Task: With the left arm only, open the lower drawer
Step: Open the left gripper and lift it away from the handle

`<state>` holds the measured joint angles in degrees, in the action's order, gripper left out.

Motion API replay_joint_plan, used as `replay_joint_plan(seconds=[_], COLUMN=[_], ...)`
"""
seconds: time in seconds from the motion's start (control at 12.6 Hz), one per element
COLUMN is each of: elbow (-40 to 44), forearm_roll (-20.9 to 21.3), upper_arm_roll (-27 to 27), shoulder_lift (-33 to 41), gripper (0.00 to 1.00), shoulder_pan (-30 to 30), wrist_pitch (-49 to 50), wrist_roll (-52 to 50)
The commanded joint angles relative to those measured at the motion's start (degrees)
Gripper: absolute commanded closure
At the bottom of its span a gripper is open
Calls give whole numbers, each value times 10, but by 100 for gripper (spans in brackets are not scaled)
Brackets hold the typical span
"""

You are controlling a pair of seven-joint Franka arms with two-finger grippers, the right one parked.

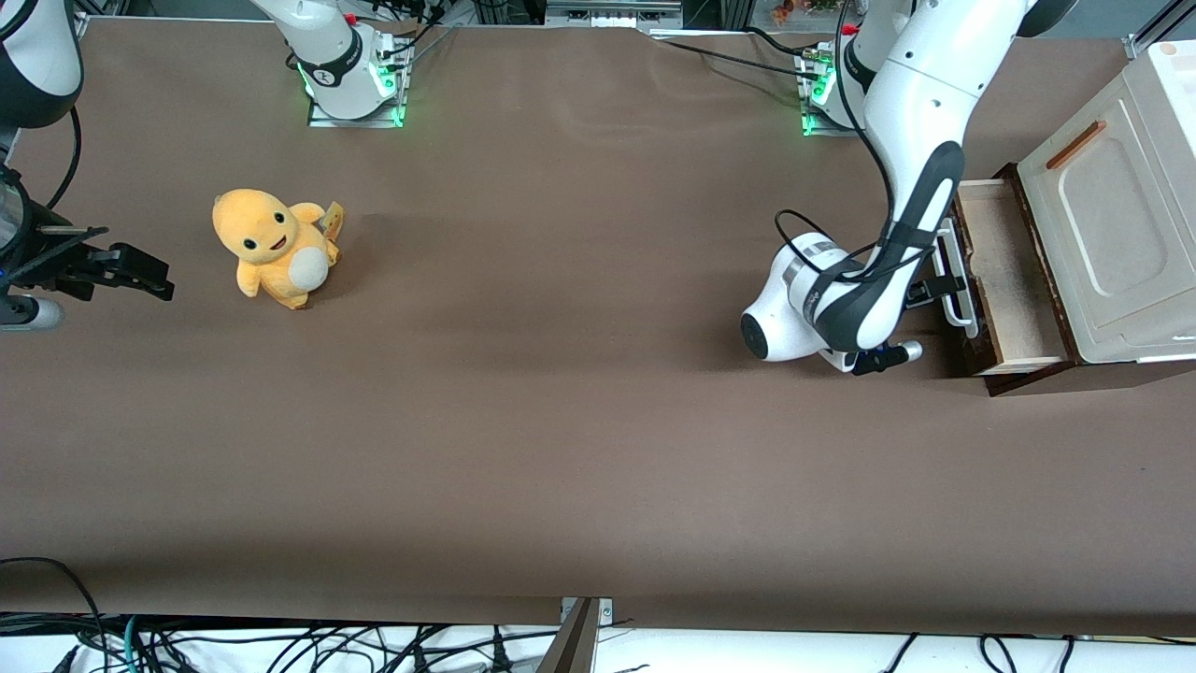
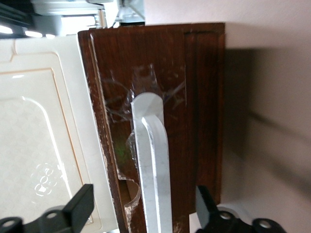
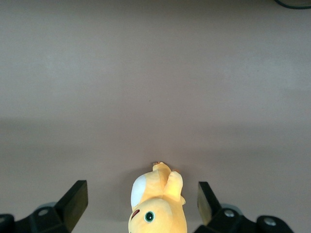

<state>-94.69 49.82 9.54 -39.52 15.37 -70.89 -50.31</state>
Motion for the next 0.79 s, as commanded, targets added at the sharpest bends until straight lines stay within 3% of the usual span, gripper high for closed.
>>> replay_joint_plan(seconds=[0.0,0.71], elbow=[69,260], forearm_roll=[-42,-140], upper_arm_roll=[-1,-1], shoulder_lift=[8,8], gripper=[0,0], shoulder_pan=[4,6], wrist_pitch=[8,74], wrist_roll=[61,182])
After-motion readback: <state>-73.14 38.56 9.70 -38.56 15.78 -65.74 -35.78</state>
